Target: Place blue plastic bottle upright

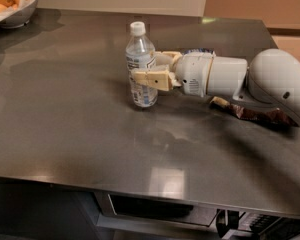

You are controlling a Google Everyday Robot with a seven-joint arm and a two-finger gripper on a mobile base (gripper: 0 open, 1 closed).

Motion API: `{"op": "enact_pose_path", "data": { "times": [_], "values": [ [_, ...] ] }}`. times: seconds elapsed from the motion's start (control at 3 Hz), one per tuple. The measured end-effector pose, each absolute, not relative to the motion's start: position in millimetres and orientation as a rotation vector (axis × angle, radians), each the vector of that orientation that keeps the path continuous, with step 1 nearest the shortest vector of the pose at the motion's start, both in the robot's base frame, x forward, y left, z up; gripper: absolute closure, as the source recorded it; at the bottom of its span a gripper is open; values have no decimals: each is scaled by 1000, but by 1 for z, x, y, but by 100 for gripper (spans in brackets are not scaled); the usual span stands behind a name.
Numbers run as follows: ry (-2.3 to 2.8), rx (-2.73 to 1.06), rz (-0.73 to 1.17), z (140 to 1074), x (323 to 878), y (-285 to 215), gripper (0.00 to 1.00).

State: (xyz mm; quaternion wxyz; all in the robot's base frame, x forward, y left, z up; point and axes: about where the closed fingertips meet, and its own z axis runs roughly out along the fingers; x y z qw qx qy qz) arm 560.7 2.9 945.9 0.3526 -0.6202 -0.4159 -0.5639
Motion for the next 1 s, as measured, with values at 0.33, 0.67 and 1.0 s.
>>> {"op": "enact_pose_path", "data": {
  "times": [0.33,0.67,1.0],
  "values": [
    [-1037,-1557,-1491,939,560,-2,100],
    [-1011,-1529,-1508,934,559,-4,82],
    [-995,-1523,-1507,930,558,-6,59]
  ]
}}
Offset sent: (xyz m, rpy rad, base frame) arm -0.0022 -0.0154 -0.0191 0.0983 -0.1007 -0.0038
